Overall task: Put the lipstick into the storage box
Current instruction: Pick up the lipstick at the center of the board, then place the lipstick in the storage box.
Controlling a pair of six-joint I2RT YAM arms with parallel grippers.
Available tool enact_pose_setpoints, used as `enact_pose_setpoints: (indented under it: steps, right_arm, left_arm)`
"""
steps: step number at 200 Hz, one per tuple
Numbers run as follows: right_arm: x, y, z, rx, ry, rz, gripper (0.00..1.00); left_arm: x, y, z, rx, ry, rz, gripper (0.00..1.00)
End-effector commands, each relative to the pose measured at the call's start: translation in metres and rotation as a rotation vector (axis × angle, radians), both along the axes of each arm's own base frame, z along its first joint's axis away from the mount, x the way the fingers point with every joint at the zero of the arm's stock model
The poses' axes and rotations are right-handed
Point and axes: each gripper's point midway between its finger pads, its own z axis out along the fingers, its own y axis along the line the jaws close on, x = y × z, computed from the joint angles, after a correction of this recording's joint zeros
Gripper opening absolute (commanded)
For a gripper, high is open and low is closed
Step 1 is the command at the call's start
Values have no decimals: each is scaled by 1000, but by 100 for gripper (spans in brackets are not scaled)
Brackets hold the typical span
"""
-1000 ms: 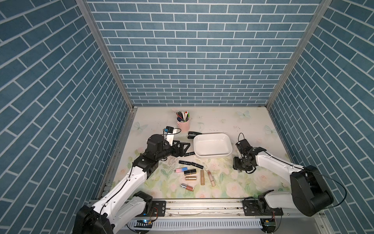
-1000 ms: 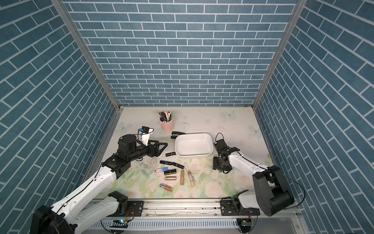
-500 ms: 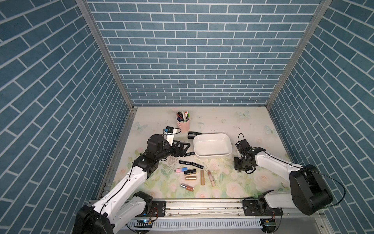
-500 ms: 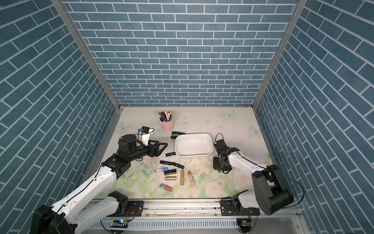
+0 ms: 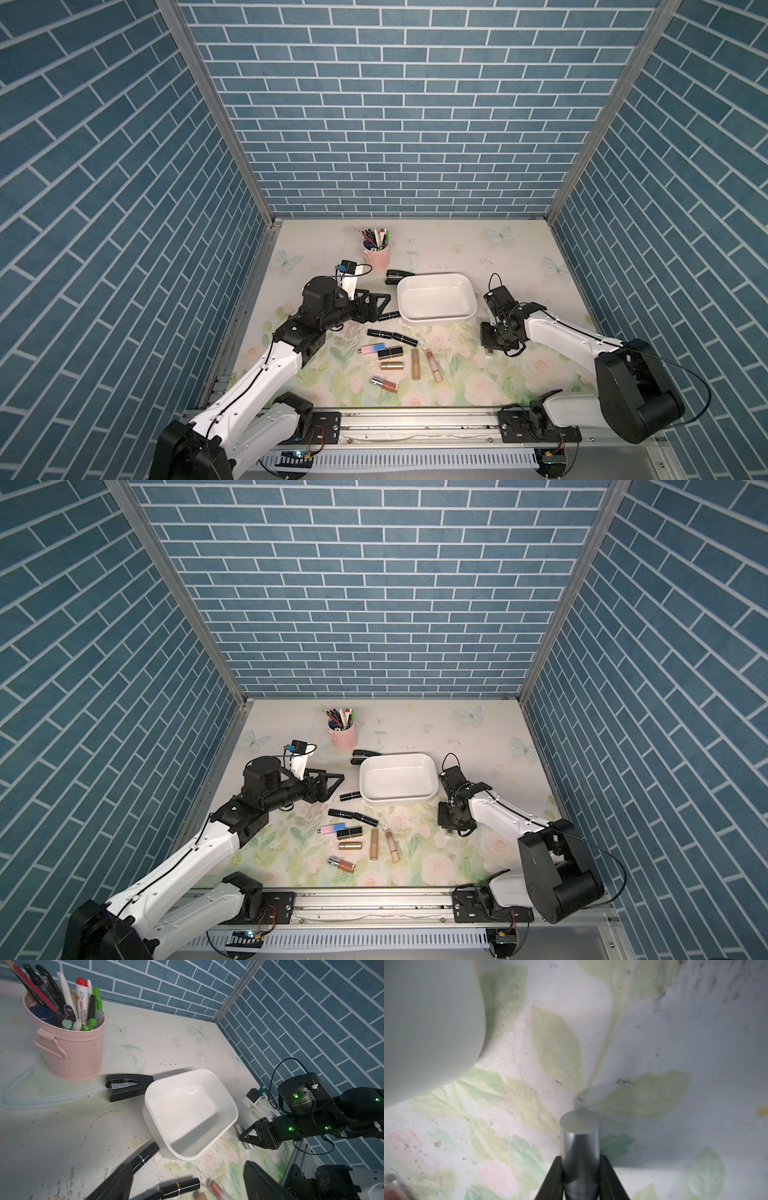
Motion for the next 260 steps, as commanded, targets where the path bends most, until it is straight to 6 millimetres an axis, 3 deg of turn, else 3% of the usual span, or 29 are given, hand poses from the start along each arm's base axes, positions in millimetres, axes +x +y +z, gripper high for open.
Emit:
enact_pose_setpoints:
  steps: [1,35,57,93,119,162,260]
  right_arm:
    - [4,-5,26,-21,-44,-27,18]
    - [21,-6,76,-26,-146,-42,18]
    - [39,3,114,13,-224,-26,17]
    - [73,46,172,203,-355,61,17]
    - [91,82,193,359,-395,132,17]
    - [107,122,197,521,-404,199,17]
    - [116,169,158,615,-317,280,17]
  left_arm:
    - [-2,-2,2,-15,-6,-8,90]
    - [-2,-6,11,-54,-16,-19,90]
    - [-3,-8,19,-78,-24,-27,90]
    - [-5,-8,30,-107,-41,-28,90]
    - [-5,-7,33,-114,-42,-20,90]
    - [0,0,26,-77,-29,29,90]
    - [12,41,5,33,1,277,91]
